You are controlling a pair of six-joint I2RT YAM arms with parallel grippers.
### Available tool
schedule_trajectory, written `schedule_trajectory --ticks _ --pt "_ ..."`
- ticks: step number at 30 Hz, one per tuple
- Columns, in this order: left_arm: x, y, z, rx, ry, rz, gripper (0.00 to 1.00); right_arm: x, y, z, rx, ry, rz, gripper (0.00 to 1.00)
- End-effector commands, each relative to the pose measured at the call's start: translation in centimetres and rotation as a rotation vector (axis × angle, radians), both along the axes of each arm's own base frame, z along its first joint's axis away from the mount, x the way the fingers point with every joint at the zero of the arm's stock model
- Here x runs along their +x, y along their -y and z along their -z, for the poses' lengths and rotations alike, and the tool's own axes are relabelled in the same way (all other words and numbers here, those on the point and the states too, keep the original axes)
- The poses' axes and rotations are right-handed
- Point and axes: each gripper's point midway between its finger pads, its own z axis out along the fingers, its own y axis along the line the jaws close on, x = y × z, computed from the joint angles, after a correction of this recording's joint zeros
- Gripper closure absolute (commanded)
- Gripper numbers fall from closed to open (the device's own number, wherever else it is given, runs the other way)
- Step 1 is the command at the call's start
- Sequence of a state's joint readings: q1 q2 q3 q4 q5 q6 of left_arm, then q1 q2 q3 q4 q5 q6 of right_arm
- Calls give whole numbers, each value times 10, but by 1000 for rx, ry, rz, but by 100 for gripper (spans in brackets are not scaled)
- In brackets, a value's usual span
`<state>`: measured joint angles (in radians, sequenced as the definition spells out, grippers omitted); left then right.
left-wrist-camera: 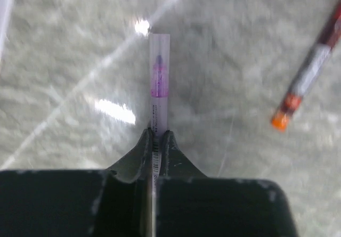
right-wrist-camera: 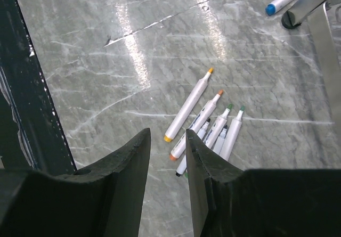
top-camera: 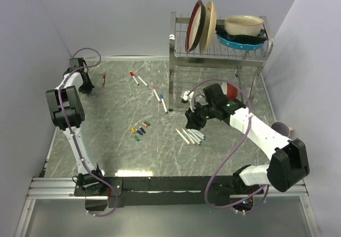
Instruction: Open the pen caps
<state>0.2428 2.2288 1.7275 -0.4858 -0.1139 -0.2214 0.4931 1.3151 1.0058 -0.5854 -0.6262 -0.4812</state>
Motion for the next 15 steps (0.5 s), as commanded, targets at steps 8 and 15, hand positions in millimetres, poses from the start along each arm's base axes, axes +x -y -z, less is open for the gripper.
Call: schedule_trajectory --ticks 8,15 --pt "-60 76 -94 -300 312 51 99 -17 -2 -50 171 150 -62 59" --pt "-129 151 -149 -565 566 143 99 -19 -6 -72 227 237 -82 58"
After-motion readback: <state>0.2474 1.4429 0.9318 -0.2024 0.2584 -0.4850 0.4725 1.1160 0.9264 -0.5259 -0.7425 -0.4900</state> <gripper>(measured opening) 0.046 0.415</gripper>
